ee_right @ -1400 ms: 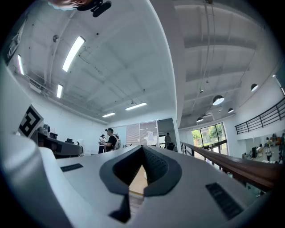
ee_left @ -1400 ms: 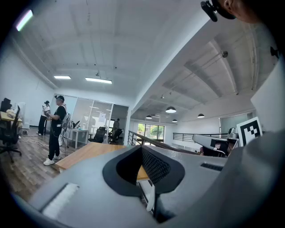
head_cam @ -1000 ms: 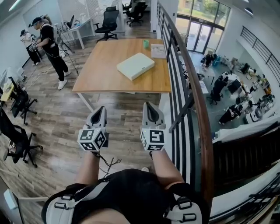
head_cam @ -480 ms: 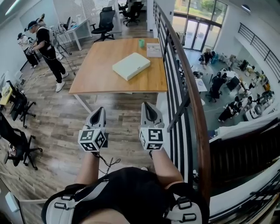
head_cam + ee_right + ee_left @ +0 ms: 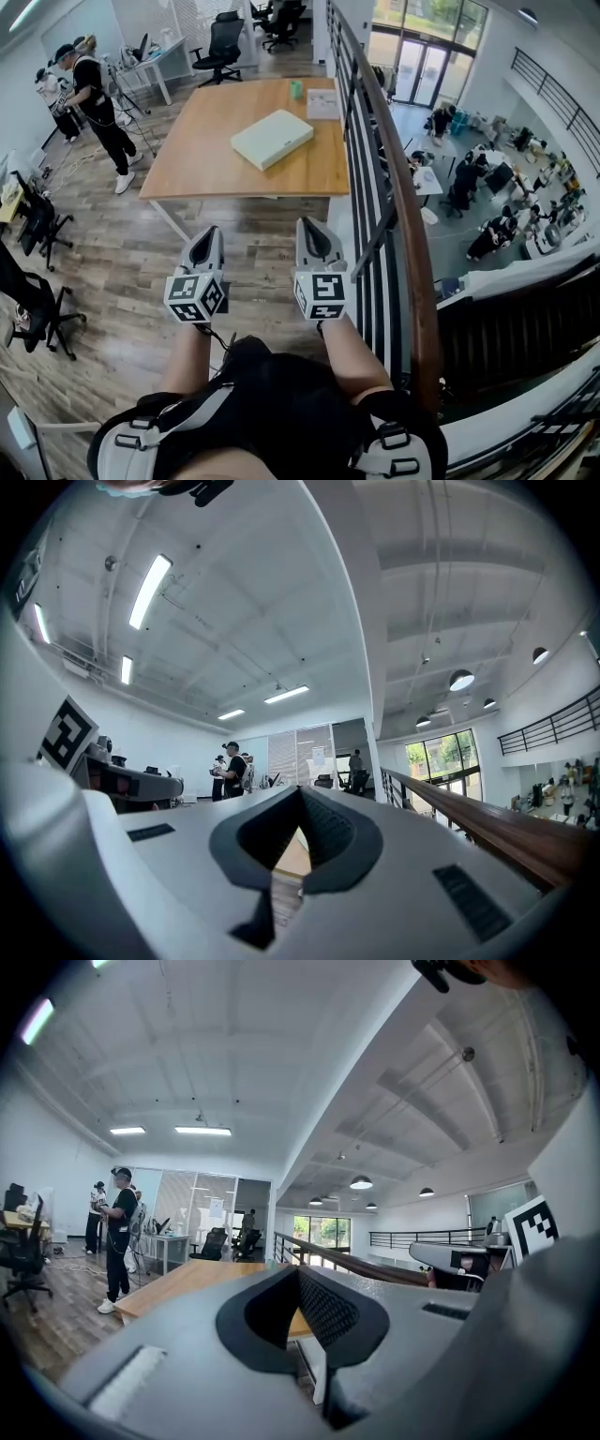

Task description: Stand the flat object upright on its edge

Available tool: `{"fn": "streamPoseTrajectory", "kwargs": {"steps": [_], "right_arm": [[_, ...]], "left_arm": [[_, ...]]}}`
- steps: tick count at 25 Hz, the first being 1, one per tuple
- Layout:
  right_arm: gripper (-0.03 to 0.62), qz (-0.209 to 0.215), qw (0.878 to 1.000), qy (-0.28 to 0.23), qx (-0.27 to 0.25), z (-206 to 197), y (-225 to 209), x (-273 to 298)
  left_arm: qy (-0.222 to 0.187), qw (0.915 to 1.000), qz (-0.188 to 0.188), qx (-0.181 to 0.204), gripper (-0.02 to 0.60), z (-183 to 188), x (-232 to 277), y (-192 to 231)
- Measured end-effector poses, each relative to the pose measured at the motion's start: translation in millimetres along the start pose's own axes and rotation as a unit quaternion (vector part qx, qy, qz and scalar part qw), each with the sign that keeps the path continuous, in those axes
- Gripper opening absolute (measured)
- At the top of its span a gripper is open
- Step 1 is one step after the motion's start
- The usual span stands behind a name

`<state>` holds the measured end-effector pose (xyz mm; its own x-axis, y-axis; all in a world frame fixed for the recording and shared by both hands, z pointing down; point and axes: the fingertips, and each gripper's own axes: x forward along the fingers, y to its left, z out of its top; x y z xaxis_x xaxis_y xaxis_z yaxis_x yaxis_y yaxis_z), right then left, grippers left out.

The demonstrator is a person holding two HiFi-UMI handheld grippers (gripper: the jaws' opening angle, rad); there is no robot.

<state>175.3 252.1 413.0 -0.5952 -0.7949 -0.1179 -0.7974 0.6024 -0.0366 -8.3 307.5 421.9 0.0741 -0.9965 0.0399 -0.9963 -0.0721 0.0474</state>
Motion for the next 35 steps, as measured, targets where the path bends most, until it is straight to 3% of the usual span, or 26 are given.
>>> {"fn": "streamPoseTrajectory", "kwargs": {"steps": [9, 15, 21, 28, 35], "right_arm": [[0.005, 0.014, 1.000, -0.005, 0.006, -9.9, -4.3, 22.8], [0.005, 0.026, 0.999, -0.009, -0.019, -21.4, -7.7, 58.5], [0.005, 0.024, 1.000, -0.007, 0.016, -27.3, -24.6, 108.0], [0.005, 0.017, 1.000, 0.004, 0.022, -50.3, -43.4, 191.0], [0.005, -0.007, 0.999, 0.019, 0.028, -55.0, -68.1, 277.9]], "left_arm": [[-0.016, 0.9998, 0.001, 0.013, 0.005, 1.7, 21.7, 1.0], [-0.030, 0.9994, 0.000, 0.015, 0.005, -4.9, 56.7, 19.1], [-0.030, 0.9993, -0.005, 0.023, 0.005, -2.1, 105.0, 37.6], [-0.018, 0.9997, -0.019, 0.003, 0.005, -13.3, 186.8, 79.1], [-0.004, 0.9993, -0.034, 0.011, 0.005, 2.9, 272.2, 121.3]]}}
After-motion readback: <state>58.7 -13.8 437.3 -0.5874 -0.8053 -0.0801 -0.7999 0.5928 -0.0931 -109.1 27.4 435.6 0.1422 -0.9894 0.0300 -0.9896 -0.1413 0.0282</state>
